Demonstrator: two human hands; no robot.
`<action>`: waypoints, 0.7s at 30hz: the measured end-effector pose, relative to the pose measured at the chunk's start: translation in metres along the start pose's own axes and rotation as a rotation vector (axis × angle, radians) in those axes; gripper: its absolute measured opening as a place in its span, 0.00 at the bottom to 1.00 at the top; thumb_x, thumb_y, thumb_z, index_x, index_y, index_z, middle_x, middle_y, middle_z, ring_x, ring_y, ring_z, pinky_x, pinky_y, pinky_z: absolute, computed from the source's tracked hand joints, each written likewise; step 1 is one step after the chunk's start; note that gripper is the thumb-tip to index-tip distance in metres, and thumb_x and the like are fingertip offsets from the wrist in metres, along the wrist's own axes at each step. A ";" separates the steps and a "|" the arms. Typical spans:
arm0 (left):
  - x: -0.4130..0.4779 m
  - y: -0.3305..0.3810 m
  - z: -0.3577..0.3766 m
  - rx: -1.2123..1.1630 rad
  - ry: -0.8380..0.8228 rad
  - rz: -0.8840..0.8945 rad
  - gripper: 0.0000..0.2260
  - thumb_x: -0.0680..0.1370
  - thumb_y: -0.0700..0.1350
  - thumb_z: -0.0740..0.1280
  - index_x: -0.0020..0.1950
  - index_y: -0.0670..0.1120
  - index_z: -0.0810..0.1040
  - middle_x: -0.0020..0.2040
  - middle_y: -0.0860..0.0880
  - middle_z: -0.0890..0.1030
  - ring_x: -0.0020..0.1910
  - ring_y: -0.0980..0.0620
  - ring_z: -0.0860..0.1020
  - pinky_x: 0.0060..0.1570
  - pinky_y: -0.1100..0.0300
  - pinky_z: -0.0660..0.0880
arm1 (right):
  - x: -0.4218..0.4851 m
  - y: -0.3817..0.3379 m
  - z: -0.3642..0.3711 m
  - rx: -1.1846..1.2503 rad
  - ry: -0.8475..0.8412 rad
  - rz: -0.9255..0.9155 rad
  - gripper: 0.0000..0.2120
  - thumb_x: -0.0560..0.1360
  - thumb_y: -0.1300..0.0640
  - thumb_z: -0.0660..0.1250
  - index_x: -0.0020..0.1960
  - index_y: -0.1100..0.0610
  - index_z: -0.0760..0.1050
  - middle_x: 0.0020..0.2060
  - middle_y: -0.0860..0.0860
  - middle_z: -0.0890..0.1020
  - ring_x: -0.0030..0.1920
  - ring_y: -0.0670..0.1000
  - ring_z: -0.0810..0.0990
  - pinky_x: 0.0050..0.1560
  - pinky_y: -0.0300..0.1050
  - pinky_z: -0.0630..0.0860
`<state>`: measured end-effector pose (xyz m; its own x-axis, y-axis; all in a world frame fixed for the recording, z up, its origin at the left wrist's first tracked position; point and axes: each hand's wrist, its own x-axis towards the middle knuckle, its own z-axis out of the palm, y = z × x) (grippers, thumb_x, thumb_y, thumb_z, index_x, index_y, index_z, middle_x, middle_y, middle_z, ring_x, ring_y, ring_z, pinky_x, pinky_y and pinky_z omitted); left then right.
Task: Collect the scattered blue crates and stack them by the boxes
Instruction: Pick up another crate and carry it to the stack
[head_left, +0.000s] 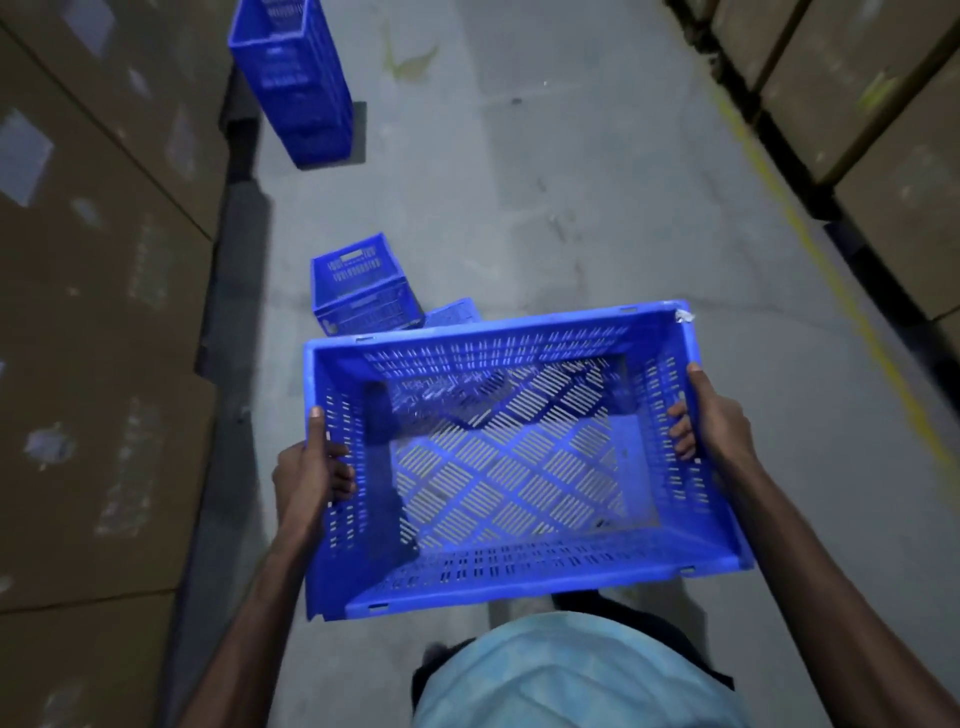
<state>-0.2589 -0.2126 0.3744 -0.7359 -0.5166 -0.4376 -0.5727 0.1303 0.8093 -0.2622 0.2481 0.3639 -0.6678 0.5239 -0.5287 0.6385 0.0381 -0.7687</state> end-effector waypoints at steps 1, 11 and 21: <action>0.002 0.011 0.021 0.007 0.007 0.003 0.33 0.81 0.69 0.60 0.41 0.39 0.81 0.24 0.45 0.78 0.20 0.46 0.75 0.25 0.59 0.72 | 0.015 -0.010 -0.013 0.003 -0.001 0.008 0.34 0.80 0.32 0.59 0.39 0.63 0.77 0.20 0.54 0.75 0.17 0.51 0.72 0.18 0.40 0.69; 0.010 0.143 0.236 -0.061 -0.030 0.044 0.31 0.80 0.69 0.61 0.41 0.40 0.80 0.29 0.42 0.77 0.21 0.47 0.73 0.24 0.60 0.69 | 0.181 -0.121 -0.129 0.047 0.068 -0.039 0.32 0.82 0.35 0.58 0.38 0.61 0.77 0.20 0.53 0.75 0.16 0.48 0.72 0.18 0.37 0.68; 0.097 0.254 0.407 -0.076 -0.057 0.037 0.30 0.81 0.68 0.61 0.39 0.41 0.80 0.23 0.47 0.76 0.21 0.46 0.73 0.26 0.59 0.67 | 0.363 -0.224 -0.154 0.062 0.075 -0.029 0.32 0.81 0.33 0.59 0.40 0.63 0.77 0.24 0.56 0.75 0.17 0.50 0.71 0.22 0.41 0.68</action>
<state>-0.6229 0.1148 0.3784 -0.7769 -0.4631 -0.4266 -0.5173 0.0832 0.8517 -0.5887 0.5606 0.3993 -0.6536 0.5860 -0.4791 0.5927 0.0027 -0.8054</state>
